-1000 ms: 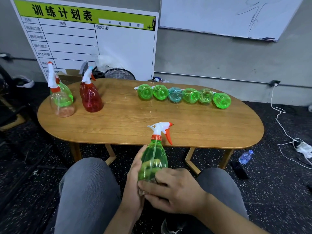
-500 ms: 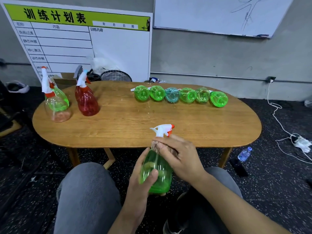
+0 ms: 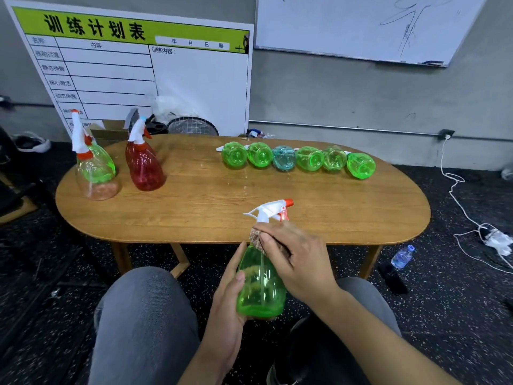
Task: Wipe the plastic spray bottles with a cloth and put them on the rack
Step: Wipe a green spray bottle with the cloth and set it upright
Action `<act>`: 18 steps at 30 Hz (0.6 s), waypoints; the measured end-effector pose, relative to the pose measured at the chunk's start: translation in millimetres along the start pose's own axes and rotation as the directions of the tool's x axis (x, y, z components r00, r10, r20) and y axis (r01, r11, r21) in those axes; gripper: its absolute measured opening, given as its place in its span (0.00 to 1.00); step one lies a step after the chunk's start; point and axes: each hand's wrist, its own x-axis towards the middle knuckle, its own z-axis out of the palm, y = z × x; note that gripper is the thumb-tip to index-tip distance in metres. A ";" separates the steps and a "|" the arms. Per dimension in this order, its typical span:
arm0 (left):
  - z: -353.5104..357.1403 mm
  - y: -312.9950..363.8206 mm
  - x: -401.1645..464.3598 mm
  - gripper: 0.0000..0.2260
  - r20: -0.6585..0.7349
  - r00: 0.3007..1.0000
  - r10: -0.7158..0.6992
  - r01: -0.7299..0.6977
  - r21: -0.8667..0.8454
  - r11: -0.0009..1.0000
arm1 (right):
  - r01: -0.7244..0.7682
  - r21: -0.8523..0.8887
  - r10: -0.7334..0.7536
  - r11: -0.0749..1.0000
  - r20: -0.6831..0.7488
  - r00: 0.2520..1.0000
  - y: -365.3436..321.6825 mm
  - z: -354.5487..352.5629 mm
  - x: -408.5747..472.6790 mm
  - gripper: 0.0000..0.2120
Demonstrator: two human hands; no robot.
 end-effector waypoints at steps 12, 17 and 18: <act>-6.2 -11.5 0.1 0.20 -0.087 0.996 0.006 -0.004 0.025 1.000 | 0.378 0.084 -0.386 0.922 0.152 0.910 -14.5 0.9 -56.4 0.09; -7.7 -7.0 2.9 0.21 -0.102 0.994 0.030 -0.028 0.029 0.999 | 0.504 0.014 -0.499 0.864 0.162 0.851 -11.3 0.8 -61.5 0.10; -7.7 -7.3 3.6 0.21 -0.110 0.993 0.030 -0.025 0.041 0.999 | 0.480 0.017 -0.477 0.877 0.145 0.867 -11.1 0.5 -56.8 0.10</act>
